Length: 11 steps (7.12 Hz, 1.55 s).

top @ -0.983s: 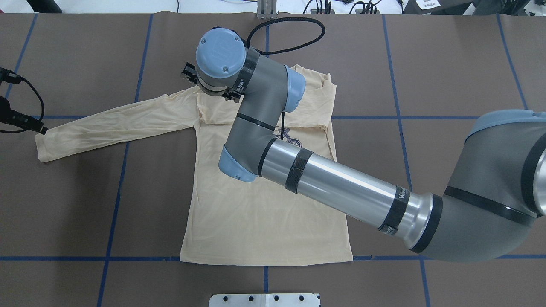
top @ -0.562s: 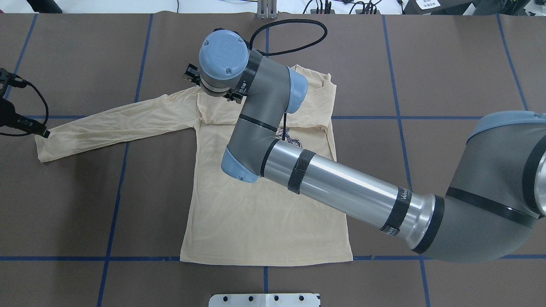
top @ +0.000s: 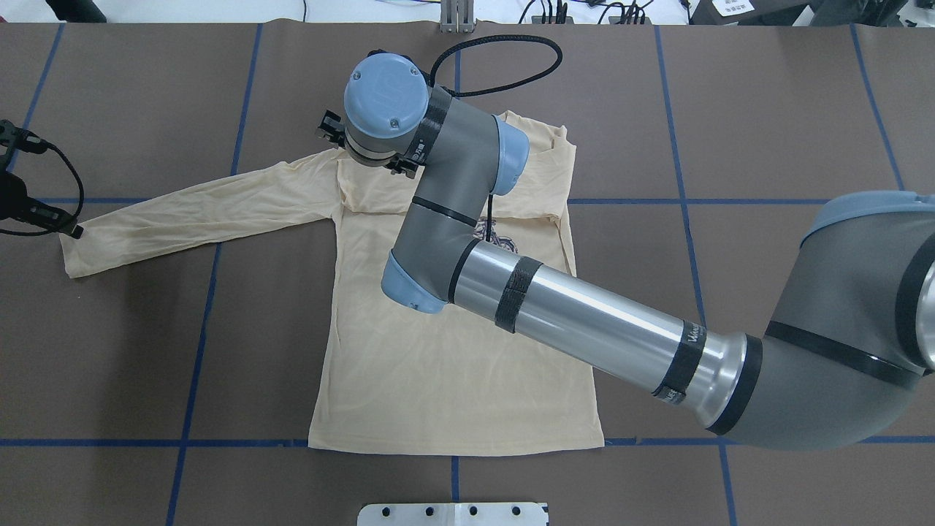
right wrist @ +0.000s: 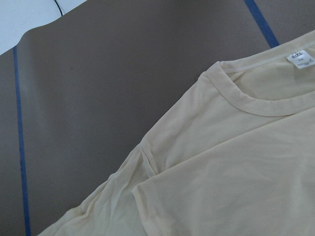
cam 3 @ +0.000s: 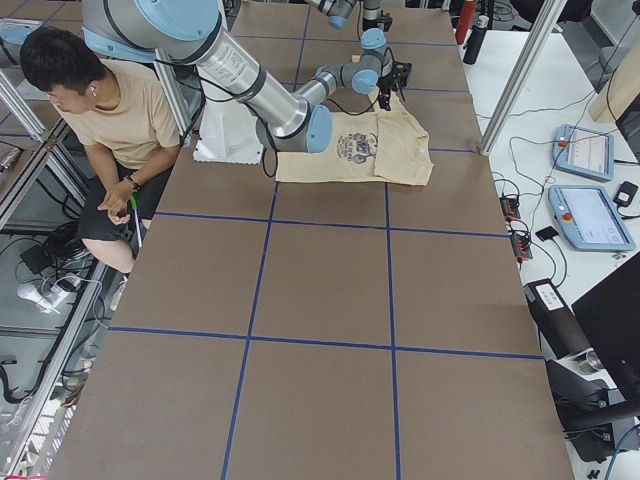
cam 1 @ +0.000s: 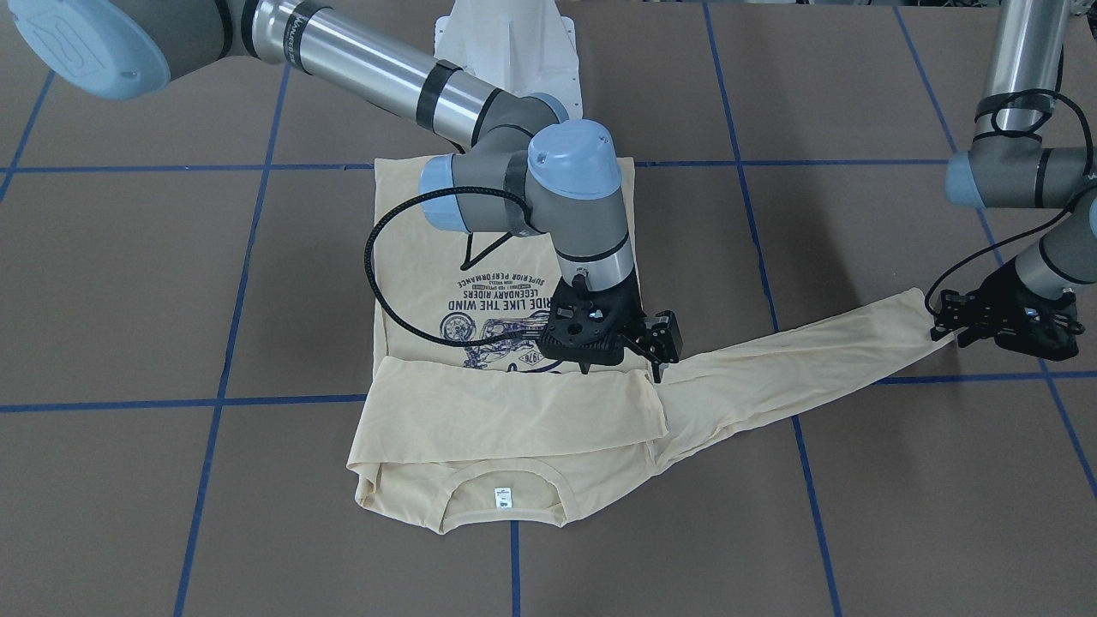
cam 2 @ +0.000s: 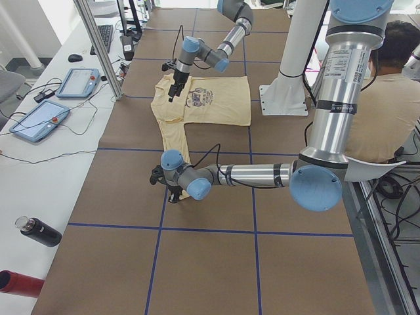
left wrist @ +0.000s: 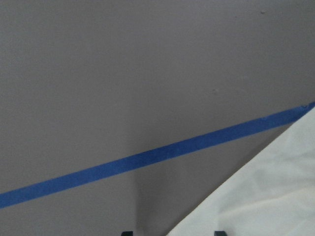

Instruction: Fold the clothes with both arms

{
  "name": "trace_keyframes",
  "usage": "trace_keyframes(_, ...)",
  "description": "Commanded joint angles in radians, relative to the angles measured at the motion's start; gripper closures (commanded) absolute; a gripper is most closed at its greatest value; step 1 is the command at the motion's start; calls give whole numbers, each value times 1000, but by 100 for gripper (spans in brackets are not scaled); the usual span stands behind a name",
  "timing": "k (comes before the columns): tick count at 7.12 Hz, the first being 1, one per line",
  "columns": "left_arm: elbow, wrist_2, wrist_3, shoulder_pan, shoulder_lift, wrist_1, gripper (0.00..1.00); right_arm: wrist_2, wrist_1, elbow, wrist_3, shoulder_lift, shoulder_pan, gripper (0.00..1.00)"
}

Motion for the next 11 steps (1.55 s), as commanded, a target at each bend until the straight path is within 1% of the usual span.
trace_keyframes(1,-5,-2,2,0,1,-1,100,0,0,10,2,-2,3,1)
trace_keyframes(2,-26,-56,-3,-1,-2,3,100,6,0,39,3,-24,9,1)
trace_keyframes(3,-110,-172,-15,-1,-3,34,100,20,-1,134,5,-92,26,1)
trace_keyframes(4,-215,-214,-65,-4,-8,90,100,84,-3,215,2,-178,59,1)
trace_keyframes(5,-307,-243,-227,0,-49,114,100,162,-1,312,-9,-291,107,1)
trace_keyframes(6,-316,-257,-441,12,-174,115,100,258,-1,407,-43,-408,173,1)
trace_keyframes(7,-313,-243,-659,91,-294,111,100,364,0,471,-134,-508,242,1)
trace_keyframes(8,-293,-193,-798,162,-410,114,100,445,2,527,-220,-609,321,1)
trace_keyframes(9,-285,-99,-901,225,-483,108,100,531,2,544,-323,-695,401,1)
trace_keyframes(10,-253,6,-975,297,-576,105,100,573,3,544,-428,-758,461,1)
trace_keyframes(11,-127,70,-1044,336,-723,103,100,575,3,550,-489,-806,486,1)
